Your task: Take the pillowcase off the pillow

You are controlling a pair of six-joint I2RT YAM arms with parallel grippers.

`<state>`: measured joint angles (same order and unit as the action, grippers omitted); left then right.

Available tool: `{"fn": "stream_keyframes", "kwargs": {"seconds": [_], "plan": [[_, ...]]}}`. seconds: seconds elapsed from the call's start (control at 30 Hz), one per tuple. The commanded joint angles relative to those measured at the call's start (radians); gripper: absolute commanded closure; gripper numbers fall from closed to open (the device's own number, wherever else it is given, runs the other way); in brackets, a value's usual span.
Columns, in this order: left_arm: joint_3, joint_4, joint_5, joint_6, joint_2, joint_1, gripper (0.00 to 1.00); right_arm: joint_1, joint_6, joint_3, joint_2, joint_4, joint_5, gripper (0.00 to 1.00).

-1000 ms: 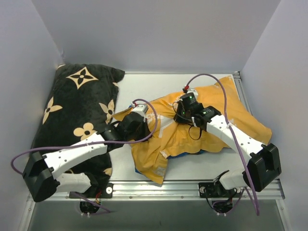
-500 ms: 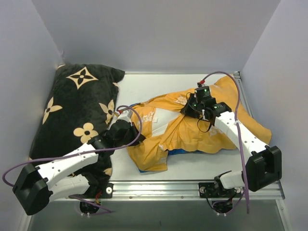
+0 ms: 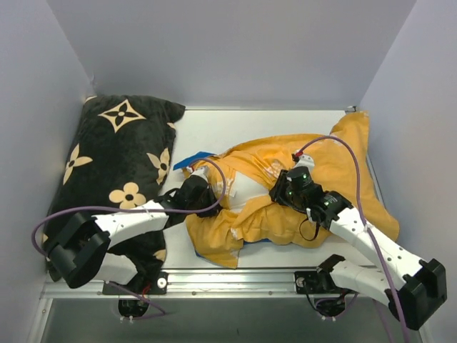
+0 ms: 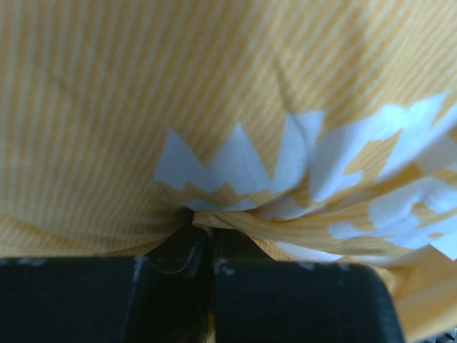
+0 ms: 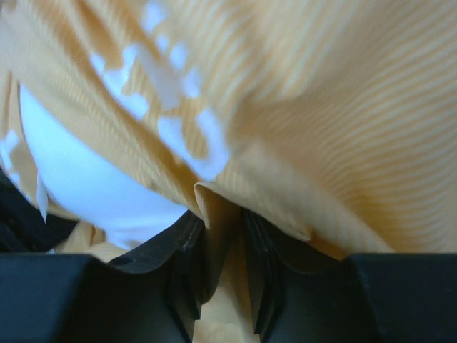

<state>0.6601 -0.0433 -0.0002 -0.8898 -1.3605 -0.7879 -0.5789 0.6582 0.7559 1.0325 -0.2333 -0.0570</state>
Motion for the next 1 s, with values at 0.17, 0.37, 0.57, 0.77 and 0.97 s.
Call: {"fn": "stream_keyframes", "kwargs": {"seconds": [0.17,0.37,0.57,0.77,0.97], "plan": [[0.032,-0.050,-0.087,0.043,-0.111,0.036,1.00,-0.318,0.052,0.017,-0.037,-0.297,-0.296,0.44],[0.032,-0.058,-0.077,0.064,-0.085,0.035,1.00,-0.409,0.041,0.263,-0.041,-0.449,-0.382,0.53],[0.041,-0.072,-0.063,0.083,-0.054,0.035,1.00,-0.516,-0.066,0.451,0.021,-0.396,-0.409,0.50],[0.059,-0.096,-0.067,0.094,-0.029,0.035,1.00,-0.512,-0.170,0.454,0.182,-0.204,-0.304,0.48],[0.059,-0.102,-0.069,0.092,-0.009,0.038,1.00,-0.409,-0.200,0.367,0.310,-0.052,-0.150,0.42]]}}
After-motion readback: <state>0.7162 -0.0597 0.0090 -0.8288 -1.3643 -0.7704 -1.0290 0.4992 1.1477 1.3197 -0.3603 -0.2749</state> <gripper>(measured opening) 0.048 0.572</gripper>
